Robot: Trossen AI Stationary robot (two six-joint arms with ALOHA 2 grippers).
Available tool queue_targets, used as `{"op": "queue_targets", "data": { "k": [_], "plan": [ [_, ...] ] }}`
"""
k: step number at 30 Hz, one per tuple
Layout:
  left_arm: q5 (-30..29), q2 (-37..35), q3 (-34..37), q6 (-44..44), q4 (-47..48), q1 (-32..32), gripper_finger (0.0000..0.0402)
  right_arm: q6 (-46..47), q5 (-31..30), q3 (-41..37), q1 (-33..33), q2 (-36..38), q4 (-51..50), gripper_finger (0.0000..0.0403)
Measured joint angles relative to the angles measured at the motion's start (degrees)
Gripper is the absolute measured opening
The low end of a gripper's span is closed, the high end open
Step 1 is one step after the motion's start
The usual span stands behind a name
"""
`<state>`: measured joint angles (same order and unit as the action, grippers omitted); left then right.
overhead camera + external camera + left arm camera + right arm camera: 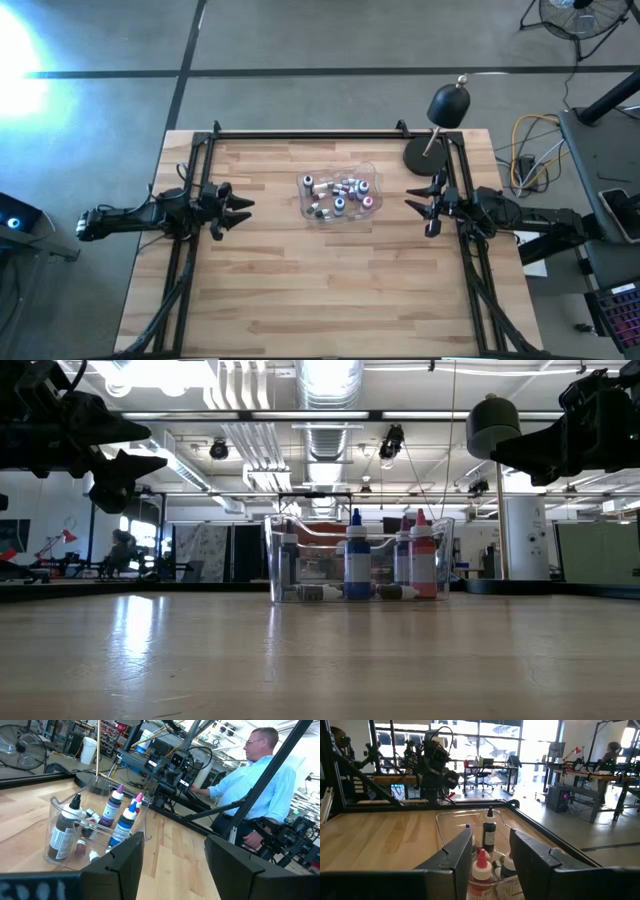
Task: Pick & Place food coloring
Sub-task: Return to Home Position
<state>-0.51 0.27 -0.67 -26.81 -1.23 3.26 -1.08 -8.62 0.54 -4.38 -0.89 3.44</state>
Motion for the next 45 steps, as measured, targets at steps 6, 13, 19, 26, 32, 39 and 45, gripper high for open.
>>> {"op": "queue_targets", "data": {
  "k": [6, 13, 19, 26, 32, 39, 45],
  "plan": [
    [0.00, 0.00, 0.00, 0.01, 0.00, 0.01, 0.0186, 0.00, 0.00, 0.00, 0.00, 0.00, 0.00, 0.0124],
    [0.00, 0.01, 0.00, 0.01, 0.00, -0.01, 0.0186, 0.00, 0.00, 0.00, 0.00, 0.00, 0.00, 0.0133],
    [0.00, -0.01, 0.00, 0.00, 0.00, 0.01, 0.0186, 0.00, 0.00, 0.00, 0.00, 0.00, 0.00, 0.0132],
    [0.00, 0.00, 0.00, 0.01, 0.00, 0.00, 0.0186, 0.00, 0.00, 0.00, 0.00, 0.00, 0.00, 0.0122],
    [0.00, -0.01, 0.00, 0.02, 0.00, 0.01, 0.0186, 0.00, 0.00, 0.00, 0.01, 0.00, 0.00, 0.0123],
    [0.00, 0.00, 0.00, 0.01, 0.00, 0.00, 0.0186, 0.00, 0.00, 0.00, 0.00, 0.00, 0.00, 0.0132],
    [0.00, 0.00, 0.00, 0.00, 0.00, -0.01, 0.0186, 0.00, 0.00, 0.00, 0.00, 0.00, 0.00, 0.0134]
  ]
}}
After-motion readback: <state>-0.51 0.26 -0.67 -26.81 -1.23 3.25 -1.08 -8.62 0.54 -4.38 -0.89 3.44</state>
